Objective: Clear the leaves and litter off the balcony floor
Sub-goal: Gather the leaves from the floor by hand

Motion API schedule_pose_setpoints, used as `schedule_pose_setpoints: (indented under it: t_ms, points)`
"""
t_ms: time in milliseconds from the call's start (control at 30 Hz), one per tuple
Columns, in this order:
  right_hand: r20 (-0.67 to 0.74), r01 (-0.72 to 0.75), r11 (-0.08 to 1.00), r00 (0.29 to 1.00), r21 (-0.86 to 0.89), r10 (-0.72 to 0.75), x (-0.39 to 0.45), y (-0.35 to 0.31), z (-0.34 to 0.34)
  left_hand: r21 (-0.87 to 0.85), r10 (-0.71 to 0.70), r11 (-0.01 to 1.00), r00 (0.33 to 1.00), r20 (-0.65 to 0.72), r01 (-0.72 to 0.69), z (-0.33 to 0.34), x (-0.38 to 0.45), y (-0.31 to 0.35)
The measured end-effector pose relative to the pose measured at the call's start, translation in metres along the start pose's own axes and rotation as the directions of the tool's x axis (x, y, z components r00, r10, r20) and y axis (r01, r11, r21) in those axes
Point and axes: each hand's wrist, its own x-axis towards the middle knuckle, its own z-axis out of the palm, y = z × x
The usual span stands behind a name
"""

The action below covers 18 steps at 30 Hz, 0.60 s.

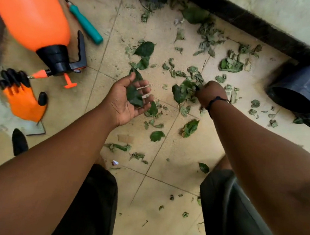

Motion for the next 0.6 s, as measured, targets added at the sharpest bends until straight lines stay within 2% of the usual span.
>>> schedule_pose_setpoints:
  t_ms: [133, 300, 367, 433, 533, 600]
  points:
    - [0.01, -0.004, 0.994, 1.0, 0.109, 0.003, -0.025, 0.013, -0.004, -0.09, -0.003, 0.996, 0.99, -0.139, -0.009, -0.009, 0.008, -0.008]
    - [-0.025, 0.017, 0.96, 1.0, 0.279, -0.01, -0.069, 0.019, -0.012, -0.112, -0.031, 0.994, 0.995, -0.095, 0.02, -0.008, 0.006, -0.019]
    - [0.045, 0.056, 0.921, 0.996, 0.386, -0.079, -0.086, 0.009, -0.012, -0.106, -0.04, 0.994, 0.998, -0.052, 0.034, -0.008, 0.005, -0.021]
    - [0.142, 0.11, 0.856, 0.968, 0.506, -0.208, -0.105, -0.012, -0.01, -0.091, -0.047, 0.995, 0.999, 0.01, 0.048, -0.01, 0.004, -0.022]
    - [0.283, 0.121, 0.756, 0.88, 0.643, -0.381, -0.134, -0.052, -0.008, -0.089, -0.052, 0.994, 0.994, 0.094, 0.061, -0.016, 0.004, -0.019]
    - [0.344, 0.122, 0.741, 0.828, 0.66, -0.442, -0.143, -0.075, -0.004, -0.124, -0.056, 0.989, 0.988, 0.145, 0.074, -0.019, 0.002, -0.015]
